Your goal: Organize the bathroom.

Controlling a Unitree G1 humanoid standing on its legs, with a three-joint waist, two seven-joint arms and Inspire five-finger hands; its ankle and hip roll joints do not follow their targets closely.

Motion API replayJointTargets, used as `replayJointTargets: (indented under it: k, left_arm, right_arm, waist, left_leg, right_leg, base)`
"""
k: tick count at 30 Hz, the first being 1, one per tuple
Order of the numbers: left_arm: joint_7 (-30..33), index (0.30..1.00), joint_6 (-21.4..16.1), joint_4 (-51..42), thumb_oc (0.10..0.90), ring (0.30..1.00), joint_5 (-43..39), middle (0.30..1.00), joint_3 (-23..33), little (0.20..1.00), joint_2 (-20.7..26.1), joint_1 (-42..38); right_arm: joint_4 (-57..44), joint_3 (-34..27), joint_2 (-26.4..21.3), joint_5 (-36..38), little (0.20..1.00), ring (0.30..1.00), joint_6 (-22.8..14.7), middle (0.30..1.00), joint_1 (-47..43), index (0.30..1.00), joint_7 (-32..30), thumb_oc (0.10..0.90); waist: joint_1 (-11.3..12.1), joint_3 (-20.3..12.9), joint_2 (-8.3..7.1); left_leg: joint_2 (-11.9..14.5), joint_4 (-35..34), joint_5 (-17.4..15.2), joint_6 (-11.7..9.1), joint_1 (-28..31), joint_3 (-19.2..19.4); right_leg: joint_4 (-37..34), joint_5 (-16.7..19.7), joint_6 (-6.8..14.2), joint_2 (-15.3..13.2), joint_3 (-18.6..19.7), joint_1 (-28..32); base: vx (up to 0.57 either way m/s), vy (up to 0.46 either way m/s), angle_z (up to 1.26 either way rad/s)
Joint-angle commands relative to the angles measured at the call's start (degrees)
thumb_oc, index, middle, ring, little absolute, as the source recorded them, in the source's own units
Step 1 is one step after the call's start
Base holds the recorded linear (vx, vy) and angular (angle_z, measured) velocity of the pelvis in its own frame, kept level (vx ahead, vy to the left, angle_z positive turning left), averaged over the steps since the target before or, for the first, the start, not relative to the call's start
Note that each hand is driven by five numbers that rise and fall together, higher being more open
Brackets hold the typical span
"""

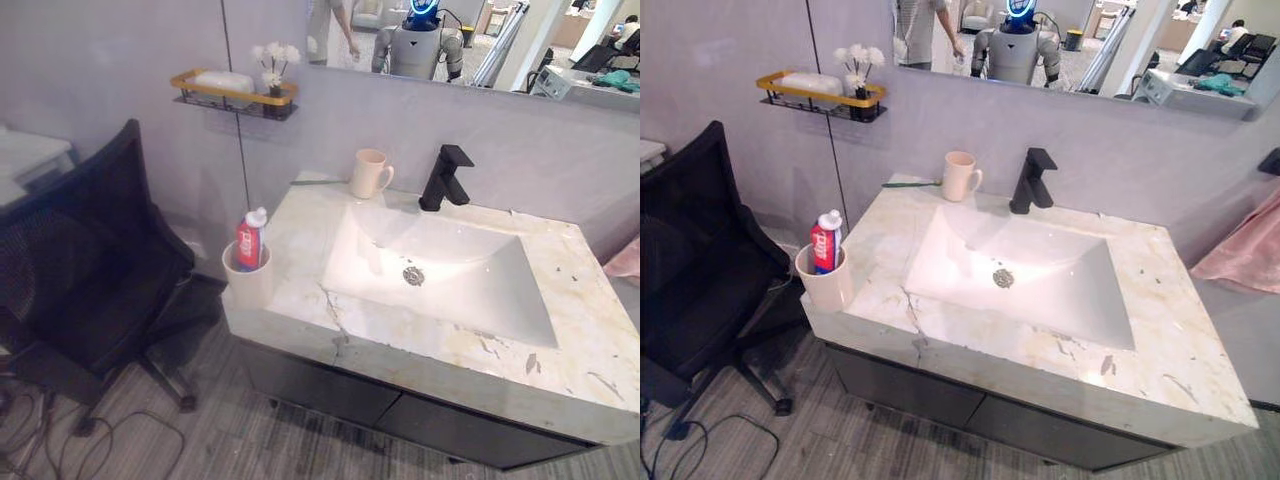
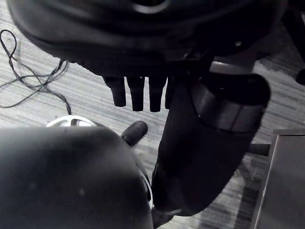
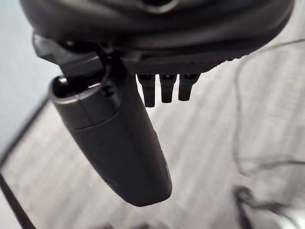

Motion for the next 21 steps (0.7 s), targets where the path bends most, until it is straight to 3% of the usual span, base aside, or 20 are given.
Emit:
replayJointTargets:
  k: [1, 4, 5, 8, 10, 17, 21]
  left_arm:
    - [-1.40, 0.900, 1.85, 0.80, 0.800, 0.900, 4.58, 0.900, 3.02, 0.900, 2.97, -1.34]
    - [-2.11, 0.900, 3.46, -0.16, 0.800, 0.900, 4.66, 0.900, 2.36, 0.900, 2.87, -2.07]
    - [-2.37, 0.900, 5.70, -1.73, 0.800, 0.900, 4.57, 0.900, 1.26, 0.900, 2.30, -2.73]
    - [-2.06, 0.900, 7.23, -2.68, 0.800, 0.900, 3.91, 0.900, 0.48, 0.900, 1.57, -2.88]
    - [-1.60, 0.900, 11.22, -6.34, 0.800, 0.900, 1.19, 0.900, -1.90, 0.900, 1.34, -2.73]
    - [-1.85, 0.900, 19.08, -10.79, 0.800, 0.900, -2.06, 0.900, -4.66, 0.900, 2.29, -5.09]
    - [-1.89, 0.900, 20.60, -11.10, 0.800, 0.900, -2.03, 0.900, -5.18, 0.900, 2.31, -6.13]
  right_arm:
    - [1.55, 2.12, -3.49, -3.86, 0.900, 0.900, 1.85, 0.900, -4.09, 0.900, 8.67, 0.800]
    - [2.15, 6.89, -1.49, -4.68, 0.900, 0.900, 1.57, 0.900, -5.38, 0.900, 11.04, 0.800]
    - [2.05, 11.72, -0.06, -7.64, 0.900, 0.900, 1.46, 0.900, -6.60, 0.900, 13.09, 0.800]
    - [2.30, 14.21, 0.21, -15.05, 0.900, 0.900, 1.02, 0.900, -6.94, 0.900, 14.52, 0.800]
    - [0.73, 18.44, 0.11, -22.95, 0.900, 0.900, 1.13, 0.900, -7.61, 0.900, 15.28, 0.800]
    - [-1.28, 26.30, -0.17, -34.98, 0.900, 0.900, 3.13, 0.900, -9.91, 0.900, 16.33, 0.800]
    - [-1.42, 29.63, 0.32, -36.13, 0.900, 0.900, 3.89, 0.900, -11.37, 0.900, 15.41, 0.800]
  waist:
    - [2.14, 1.12, -2.82]
    - [2.56, 0.93, -2.21]
    - [2.94, 0.69, -1.53]
    - [3.15, 0.43, -1.11]
    - [3.29, 0.62, -0.56]
    - [3.73, -0.02, 0.91]
    - [4.52, -0.32, 1.02]
  left_leg:
    - [-0.67, 7.92, -5.38, 1.05, 0.01, -3.94]
    - [-0.90, 7.73, -5.45, 1.23, 0.26, -4.34]
    - [-0.98, 7.87, -5.60, 1.39, 0.51, -4.59]
    - [-0.87, 8.26, -5.76, 1.36, 0.58, -4.74]
    - [-0.51, 8.35, -5.58, 1.20, 1.19, -4.47]
    - [-0.20, 7.68, -6.32, 0.88, 2.41, -5.64]
    - [0.09, 7.24, -5.15, 1.13, 2.16, -5.27]
  right_leg:
    - [3.47, 3.50, 1.82, 1.16, -3.63, -3.02]
    - [3.66, 3.33, 1.86, 1.19, -3.44, -3.04]
    - [4.02, 3.15, 1.83, 1.09, -3.58, -3.03]
    - [4.28, 3.00, 1.77, 1.09, -3.82, -2.87]
    - [4.25, 2.79, 1.85, 0.84, -4.57, -2.18]
    - [4.58, 1.50, 2.49, 0.82, -5.59, -1.24]
    - [4.35, 2.06, 1.85, 0.83, -6.13, -1.49]
  base:
    - [0.00, 0.000, 0.00]
    - [0.03, 0.025, 0.05]
    - [0.04, 0.021, 0.03]
    - [0.03, 0.012, 0.01]
    - [0.05, 0.022, -0.01]
    - [0.04, 0.017, -0.01]
    - [-0.03, -0.039, 0.01]
